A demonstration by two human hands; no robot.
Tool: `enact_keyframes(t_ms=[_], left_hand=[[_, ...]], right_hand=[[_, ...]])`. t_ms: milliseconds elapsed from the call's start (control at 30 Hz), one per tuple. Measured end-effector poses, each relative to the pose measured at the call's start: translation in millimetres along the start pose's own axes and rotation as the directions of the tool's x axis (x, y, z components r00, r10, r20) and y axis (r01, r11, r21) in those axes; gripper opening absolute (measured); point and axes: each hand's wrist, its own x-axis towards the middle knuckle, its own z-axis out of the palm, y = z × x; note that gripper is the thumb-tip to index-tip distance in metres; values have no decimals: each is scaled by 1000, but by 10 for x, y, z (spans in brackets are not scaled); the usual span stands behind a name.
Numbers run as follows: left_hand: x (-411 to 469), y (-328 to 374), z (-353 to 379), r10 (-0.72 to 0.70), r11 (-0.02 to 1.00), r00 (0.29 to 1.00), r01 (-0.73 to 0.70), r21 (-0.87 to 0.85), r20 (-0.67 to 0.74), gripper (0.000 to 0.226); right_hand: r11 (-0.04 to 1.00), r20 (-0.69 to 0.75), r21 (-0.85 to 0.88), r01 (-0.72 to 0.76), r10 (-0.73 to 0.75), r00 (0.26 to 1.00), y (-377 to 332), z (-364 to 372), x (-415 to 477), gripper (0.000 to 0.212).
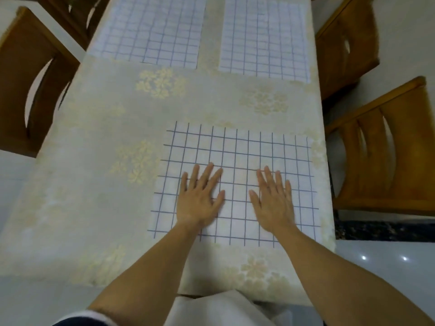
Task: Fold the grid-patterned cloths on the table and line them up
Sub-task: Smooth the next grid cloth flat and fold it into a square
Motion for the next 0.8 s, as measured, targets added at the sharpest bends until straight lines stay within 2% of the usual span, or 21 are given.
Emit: enact_keyframes(t_ms=[167, 267, 367, 433, 500, 567, 667, 800], left_hand=[[-34, -530, -139, -100, 995, 995, 100, 3, -12, 66], [92, -559, -218, -112, 994, 993, 112, -15, -27, 67], [438, -233, -328, -23, 1000, 996, 21, -22, -81, 63], [787, 19, -394, 84, 994, 996, -87, -62, -41, 59], [1091, 105, -411, 115, 990, 993, -113, -79, 26, 58], [1252, 5, -355, 56, 998, 997, -54, -40, 53, 57], [1224, -232, -319, -68, 997, 998, 68, 31, -1, 61], [1186, -519, -443, -161, 987, 987, 161, 4, 30, 65]], right_hand=[[1000, 76, -21, -23, 25, 997, 507, -76, -1, 68], [998, 10, 27, -58, 58, 998, 285, -191, 112, 72], [994, -30, 102, 46, -43, 999, -310, -261, 412, 64], [987, 14, 111, 120, -123, 992, -678, -250, 696, 68], [989, 69, 69, 127, -132, 989, -811, -214, 949, 77], [990, 42, 14, 138, -138, 989, -702, -169, 1073, 72], [996, -4, 27, 91, -91, 996, -350, -160, 1089, 67], [1000, 54, 18, -21, 20, 998, 215, -217, 1083, 69]])
